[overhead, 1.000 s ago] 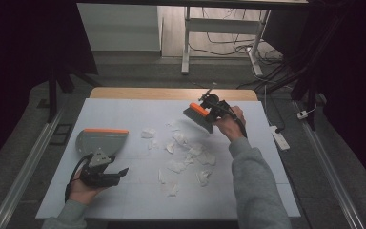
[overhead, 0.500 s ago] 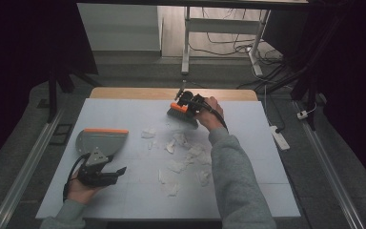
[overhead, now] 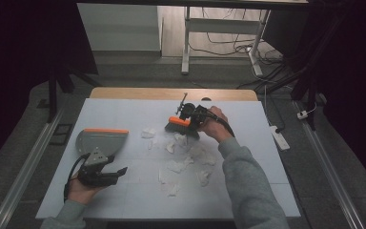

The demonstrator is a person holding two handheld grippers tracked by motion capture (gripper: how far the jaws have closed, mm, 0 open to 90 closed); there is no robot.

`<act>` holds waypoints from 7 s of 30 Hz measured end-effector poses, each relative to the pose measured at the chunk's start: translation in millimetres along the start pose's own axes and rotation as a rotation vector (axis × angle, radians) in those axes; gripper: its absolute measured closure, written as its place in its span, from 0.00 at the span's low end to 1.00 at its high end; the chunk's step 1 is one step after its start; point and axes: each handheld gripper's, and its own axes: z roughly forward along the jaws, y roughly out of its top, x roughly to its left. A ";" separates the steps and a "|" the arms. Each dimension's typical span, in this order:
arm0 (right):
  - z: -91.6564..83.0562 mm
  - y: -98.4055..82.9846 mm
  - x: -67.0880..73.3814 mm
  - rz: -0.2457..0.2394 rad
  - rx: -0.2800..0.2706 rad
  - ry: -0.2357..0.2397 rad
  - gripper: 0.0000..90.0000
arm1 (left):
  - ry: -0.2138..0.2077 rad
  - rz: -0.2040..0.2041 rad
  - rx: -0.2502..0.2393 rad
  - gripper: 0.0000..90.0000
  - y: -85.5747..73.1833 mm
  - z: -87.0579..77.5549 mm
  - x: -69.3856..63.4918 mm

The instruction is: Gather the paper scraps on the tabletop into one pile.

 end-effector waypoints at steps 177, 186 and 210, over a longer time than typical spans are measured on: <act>-97.2 -36.3 103.1 0.336 -0.371 0.109 0.75 | 0.056 -0.062 0.003 0.38 -10.5 -6.3 19.5; -38.5 40.0 108.9 0.375 -0.403 0.253 0.75 | 0.054 -0.063 0.005 0.38 -11.7 -6.3 20.8; -68.8 -30.0 66.6 0.511 -0.551 0.253 0.75 | 0.056 -0.057 0.015 0.38 -11.8 -4.2 19.6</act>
